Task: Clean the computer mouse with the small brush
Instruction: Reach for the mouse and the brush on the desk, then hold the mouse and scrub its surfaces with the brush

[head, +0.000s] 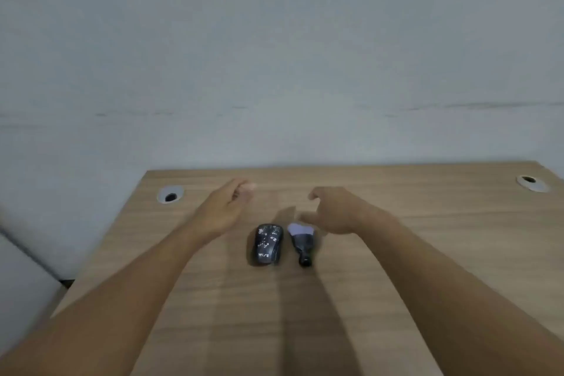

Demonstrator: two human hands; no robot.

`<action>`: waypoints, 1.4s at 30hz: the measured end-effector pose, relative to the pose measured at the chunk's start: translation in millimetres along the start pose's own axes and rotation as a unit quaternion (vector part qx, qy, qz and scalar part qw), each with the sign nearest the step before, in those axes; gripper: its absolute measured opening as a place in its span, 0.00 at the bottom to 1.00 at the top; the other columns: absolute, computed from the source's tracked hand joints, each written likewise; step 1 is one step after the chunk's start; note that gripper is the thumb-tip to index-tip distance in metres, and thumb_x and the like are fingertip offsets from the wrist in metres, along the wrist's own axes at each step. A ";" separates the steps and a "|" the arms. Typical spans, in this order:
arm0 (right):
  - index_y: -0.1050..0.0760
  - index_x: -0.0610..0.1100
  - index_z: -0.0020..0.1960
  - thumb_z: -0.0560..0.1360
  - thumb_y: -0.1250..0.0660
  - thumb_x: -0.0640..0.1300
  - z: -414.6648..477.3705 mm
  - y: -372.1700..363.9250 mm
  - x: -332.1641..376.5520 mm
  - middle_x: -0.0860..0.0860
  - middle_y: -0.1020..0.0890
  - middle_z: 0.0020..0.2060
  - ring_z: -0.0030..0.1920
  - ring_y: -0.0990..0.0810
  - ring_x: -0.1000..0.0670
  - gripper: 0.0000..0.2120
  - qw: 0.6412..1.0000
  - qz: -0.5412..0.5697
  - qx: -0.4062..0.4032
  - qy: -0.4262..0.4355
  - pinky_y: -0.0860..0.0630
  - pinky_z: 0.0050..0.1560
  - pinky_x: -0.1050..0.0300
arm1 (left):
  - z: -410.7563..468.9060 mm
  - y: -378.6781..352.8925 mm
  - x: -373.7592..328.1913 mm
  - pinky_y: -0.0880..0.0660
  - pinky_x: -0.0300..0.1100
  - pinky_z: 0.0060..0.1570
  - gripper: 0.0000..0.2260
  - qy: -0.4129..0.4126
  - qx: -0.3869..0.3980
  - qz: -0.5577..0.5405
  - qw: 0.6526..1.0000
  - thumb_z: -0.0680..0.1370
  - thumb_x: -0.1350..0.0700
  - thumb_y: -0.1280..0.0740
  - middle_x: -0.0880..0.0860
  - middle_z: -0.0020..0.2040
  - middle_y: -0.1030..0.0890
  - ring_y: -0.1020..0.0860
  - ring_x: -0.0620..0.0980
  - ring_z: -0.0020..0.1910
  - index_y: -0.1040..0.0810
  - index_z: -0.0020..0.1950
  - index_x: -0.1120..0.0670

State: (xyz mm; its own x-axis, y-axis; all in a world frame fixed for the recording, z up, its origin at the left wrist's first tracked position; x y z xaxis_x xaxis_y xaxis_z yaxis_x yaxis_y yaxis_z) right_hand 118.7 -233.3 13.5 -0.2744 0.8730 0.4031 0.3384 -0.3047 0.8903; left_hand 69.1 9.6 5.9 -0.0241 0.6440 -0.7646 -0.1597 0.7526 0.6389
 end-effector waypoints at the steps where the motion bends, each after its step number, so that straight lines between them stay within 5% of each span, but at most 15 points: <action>1: 0.34 0.44 0.84 0.80 0.28 0.68 -5.4 -10.6 -0.8 0.43 0.15 0.70 0.71 0.18 0.42 0.42 1.000 0.006 0.004 -0.006 0.21 0.68 0.48 | -9.5 -6.5 4.5 0.24 0.46 0.68 0.13 0.001 -0.014 -0.037 0.999 0.87 0.43 0.37 0.49 0.64 0.14 0.17 0.50 0.65 0.22 0.69 0.45; 4: 0.42 0.41 0.86 0.79 0.25 0.65 -32.6 -39.3 3.3 0.39 0.21 0.75 0.74 0.20 0.38 0.49 0.999 0.004 0.023 -0.042 0.22 0.67 0.47 | -45.5 -27.9 10.8 0.26 0.42 0.67 0.24 0.036 -0.005 -0.043 0.998 0.85 0.40 0.34 0.50 0.69 0.17 0.19 0.47 0.66 0.24 0.76 0.52; 12: 0.32 0.40 0.70 0.80 0.25 0.52 -47.2 -65.8 1.6 0.38 0.17 0.66 0.66 0.17 0.36 0.27 0.994 0.053 -0.066 -0.065 0.29 0.50 0.52 | -97.9 -53.1 17.0 0.31 0.44 0.68 0.42 0.020 -0.095 0.092 0.991 0.68 0.23 0.27 0.43 0.64 0.24 0.28 0.45 0.65 0.27 0.71 0.49; 18: 0.30 0.41 0.69 0.79 0.25 0.48 -44.1 -61.0 -10.0 0.45 0.13 0.48 0.52 0.14 0.39 0.24 0.973 0.159 -0.160 -0.057 0.20 0.50 0.47 | -92.7 -60.4 20.9 0.32 0.46 0.66 0.35 -0.015 -0.135 0.160 0.978 0.67 0.24 0.30 0.45 0.59 0.23 0.23 0.52 0.63 0.26 0.61 0.49; 21: 0.23 0.42 0.60 0.79 0.22 0.46 -38.6 -61.2 -19.6 0.54 0.15 0.41 0.46 0.14 0.45 0.15 0.941 0.259 -0.208 -0.066 0.17 0.51 0.48 | -82.5 -58.5 26.7 0.32 0.49 0.71 0.33 0.000 -0.108 0.164 0.981 0.68 0.26 0.33 0.43 0.64 0.23 0.24 0.50 0.67 0.26 0.64 0.46; 26: 0.21 0.48 0.49 0.80 0.25 0.49 -28.4 -67.1 -30.0 0.52 0.12 0.37 0.35 0.13 0.43 0.07 0.881 0.386 -0.271 -0.048 0.13 0.45 0.36 | -67.5 -52.9 35.6 0.31 0.50 0.71 0.29 -0.014 -0.093 0.147 0.985 0.69 0.30 0.32 0.39 0.65 0.22 0.24 0.48 0.67 0.26 0.65 0.42; 28: 0.21 0.50 0.47 0.81 0.26 0.52 -24.6 -65.5 -28.9 0.51 0.14 0.37 0.35 0.13 0.41 0.07 0.880 0.374 -0.293 -0.023 0.15 0.42 0.41 | -65.9 -53.5 37.7 0.30 0.50 0.70 0.30 -0.027 -0.101 0.143 0.984 0.69 0.27 0.32 0.38 0.65 0.21 0.24 0.46 0.66 0.25 0.65 0.42; 33: 0.20 0.45 0.48 0.86 0.28 0.44 -26.8 -65.9 -30.4 0.52 0.19 0.33 0.24 0.23 0.54 0.08 0.859 0.407 -0.309 0.030 0.25 0.29 0.62 | -65.3 -51.4 40.7 0.29 0.47 0.65 0.28 -0.072 -0.104 0.130 0.983 0.71 0.28 0.31 0.40 0.60 0.21 0.23 0.47 0.62 0.21 0.64 0.43; 39: 0.17 0.46 0.47 0.86 0.29 0.45 -38.2 -60.9 -26.9 0.50 0.19 0.33 0.27 0.24 0.57 0.10 0.856 0.403 -0.321 0.045 0.27 0.31 0.68 | -62.8 -49.3 45.7 0.30 0.48 0.66 0.32 -0.066 -0.097 0.153 0.981 0.69 0.27 0.35 0.42 0.59 0.22 0.24 0.49 0.62 0.19 0.66 0.41; 42: 0.16 0.44 0.47 0.86 0.28 0.49 -44.3 -58.9 -17.5 0.40 0.17 0.36 0.32 0.22 0.50 0.12 0.865 0.372 -0.330 0.064 0.23 0.34 0.59 | -59.9 -49.3 42.7 0.31 0.46 0.65 0.29 -0.058 -0.114 0.147 0.981 0.69 0.26 0.31 0.43 0.58 0.23 0.25 0.49 0.61 0.19 0.65 0.41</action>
State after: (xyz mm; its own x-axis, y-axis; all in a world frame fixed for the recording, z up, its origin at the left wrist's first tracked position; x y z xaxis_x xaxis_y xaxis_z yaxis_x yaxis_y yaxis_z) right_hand 63.7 -247.5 -36.6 -0.3133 0.3063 0.8989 -0.1117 -0.9519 0.2854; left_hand 16.8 -8.2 -63.3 0.0088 0.8499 -0.5269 -0.3800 0.4902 0.7844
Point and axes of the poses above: each hand's wrist, its own z-axis towards the middle knuckle, its own y-axis out of the back of the hand, x = y × z, the point moved 7 cm from there along z, towards the middle knuckle
